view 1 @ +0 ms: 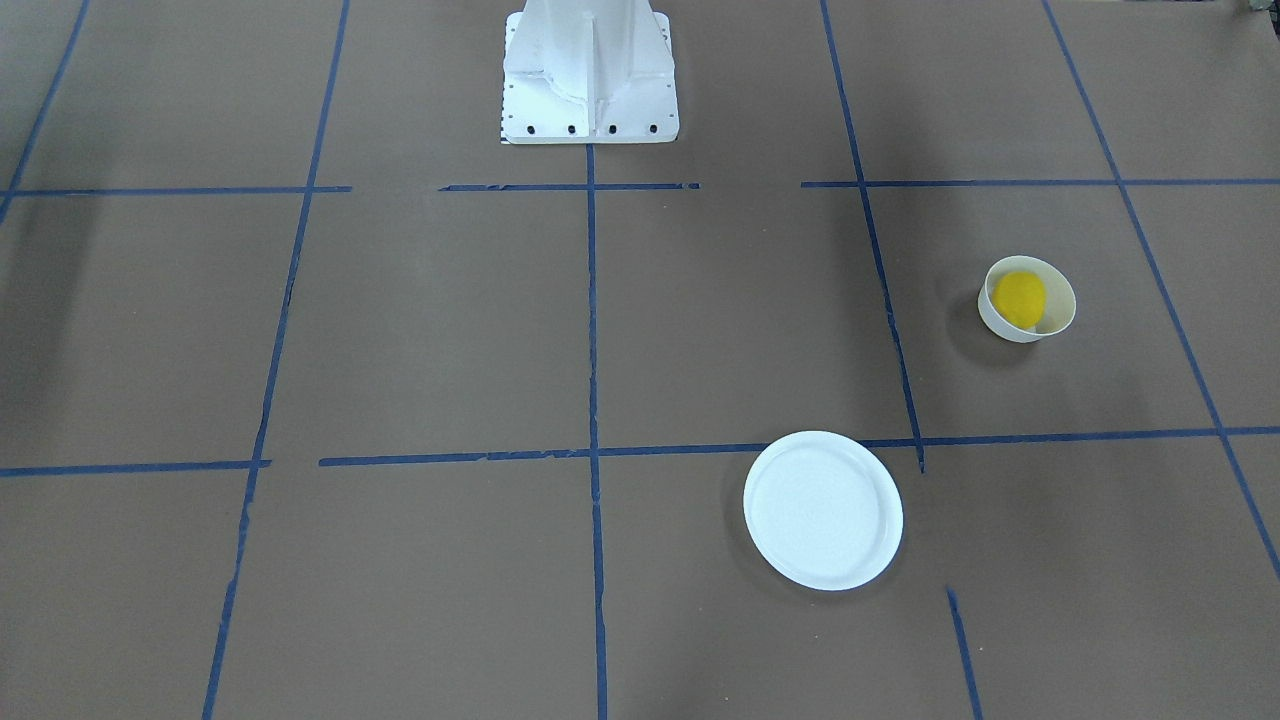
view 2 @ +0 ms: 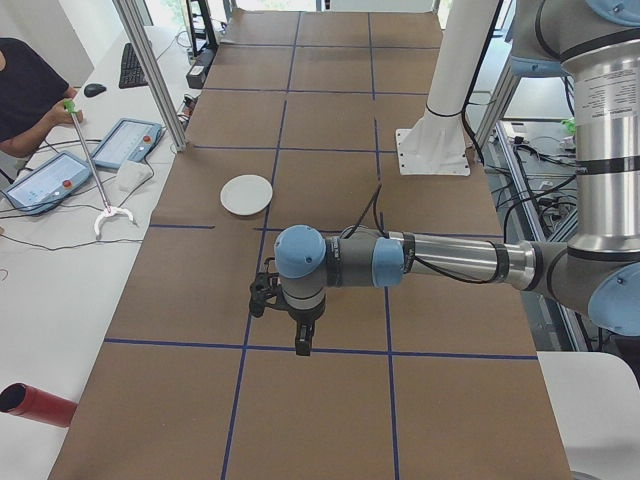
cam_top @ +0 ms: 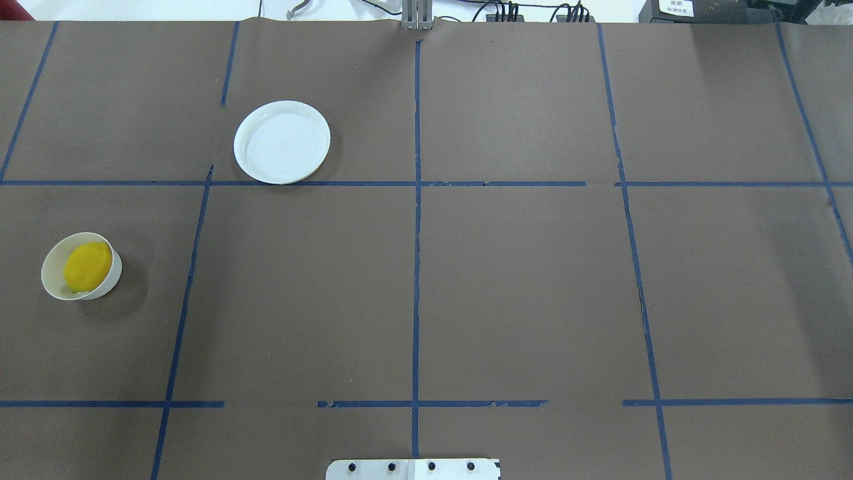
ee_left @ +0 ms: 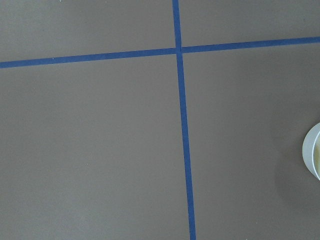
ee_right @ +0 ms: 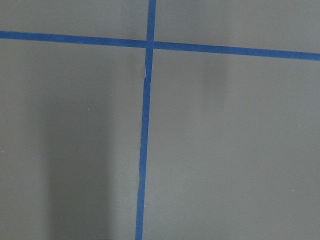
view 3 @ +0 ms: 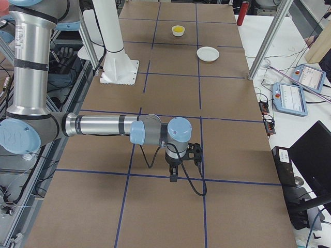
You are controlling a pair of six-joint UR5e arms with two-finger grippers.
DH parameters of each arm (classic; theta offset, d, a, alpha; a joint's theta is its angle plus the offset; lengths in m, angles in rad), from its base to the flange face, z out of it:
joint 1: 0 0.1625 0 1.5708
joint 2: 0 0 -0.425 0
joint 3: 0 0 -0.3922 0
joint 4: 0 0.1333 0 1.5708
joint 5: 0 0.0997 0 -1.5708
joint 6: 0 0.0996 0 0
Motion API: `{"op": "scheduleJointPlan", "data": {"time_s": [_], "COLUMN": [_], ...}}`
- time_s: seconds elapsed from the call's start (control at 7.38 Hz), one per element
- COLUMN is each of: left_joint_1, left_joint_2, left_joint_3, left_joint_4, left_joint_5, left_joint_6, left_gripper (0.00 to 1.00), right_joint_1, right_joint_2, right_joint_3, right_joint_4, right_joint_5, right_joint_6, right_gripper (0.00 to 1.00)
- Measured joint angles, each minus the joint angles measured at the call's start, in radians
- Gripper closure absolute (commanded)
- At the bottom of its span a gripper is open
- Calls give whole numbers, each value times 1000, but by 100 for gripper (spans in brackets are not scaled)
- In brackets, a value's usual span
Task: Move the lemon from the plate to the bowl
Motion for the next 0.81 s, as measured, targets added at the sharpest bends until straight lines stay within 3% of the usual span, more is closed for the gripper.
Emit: {"op": "scheduleJointPlan", "data": {"time_s": [0.81], "left_joint_1": [2], "left_joint_2": [-9], "left_joint_3": [-1], "left_joint_4": [2], "left_joint_5": [1], "left_joint_6": [-12], "left_gripper": [0], "right_joint_1": [0], "right_joint_2": [0], "right_joint_3": [0], "right_joint_4": [0], "right_joint_5": [0], "right_joint_6": [0], "right_gripper": [0]}}
